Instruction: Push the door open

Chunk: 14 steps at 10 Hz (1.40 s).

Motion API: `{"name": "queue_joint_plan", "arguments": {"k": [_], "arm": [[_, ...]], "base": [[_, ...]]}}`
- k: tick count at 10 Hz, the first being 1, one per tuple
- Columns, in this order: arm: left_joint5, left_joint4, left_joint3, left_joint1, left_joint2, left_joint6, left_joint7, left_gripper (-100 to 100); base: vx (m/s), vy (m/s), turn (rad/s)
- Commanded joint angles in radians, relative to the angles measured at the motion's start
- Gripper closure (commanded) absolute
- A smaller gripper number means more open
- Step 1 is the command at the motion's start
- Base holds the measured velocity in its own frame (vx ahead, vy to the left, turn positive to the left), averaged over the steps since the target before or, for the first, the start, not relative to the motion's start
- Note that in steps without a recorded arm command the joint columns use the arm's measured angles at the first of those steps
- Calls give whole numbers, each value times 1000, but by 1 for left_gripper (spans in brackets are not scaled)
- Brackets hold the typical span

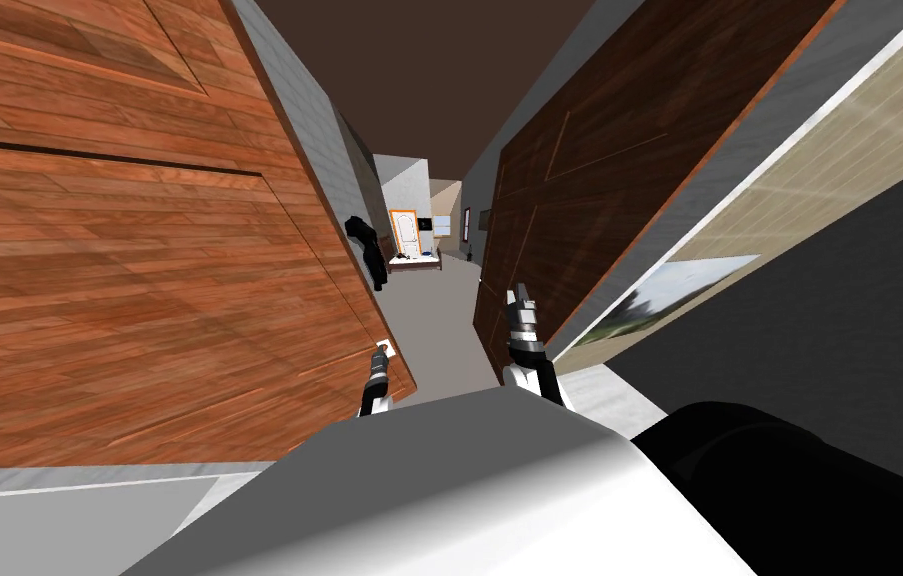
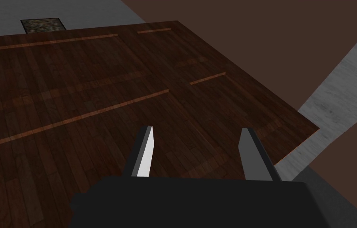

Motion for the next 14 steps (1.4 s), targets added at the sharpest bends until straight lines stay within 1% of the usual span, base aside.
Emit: {"name": "queue_joint_plan", "arguments": {"k": [1,5,6,7,8,9,10,11,12,13,14], "arm": [[21,-8,19,7,12,1,-13,100],[66,-26,60,21,30,3,-41,100],[66,-26,60,21,30,3,-41,100],[88,-35,80,28,36,4,-54,100],[103,-40,94,33,40,5,-64,100],[111,-44,101,36,42,5,-69,100],[128,-50,116,41,45,6,-79,100],[128,-50,116,41,45,6,-79,100],[145,-57,132,47,47,7,-90,100],[153,-60,140,50,48,7,-95,100],[171,-67,156,55,50,8,-106,100]], "base": [[94,-22,-78],[172,11,-48],[139,21,-11],[177,16,-77],[198,24,-67],[150,10,-26],[156,3,-55],[113,6,-8],[96,16,-40],[111,17,-51],[129,0,-54]]}}
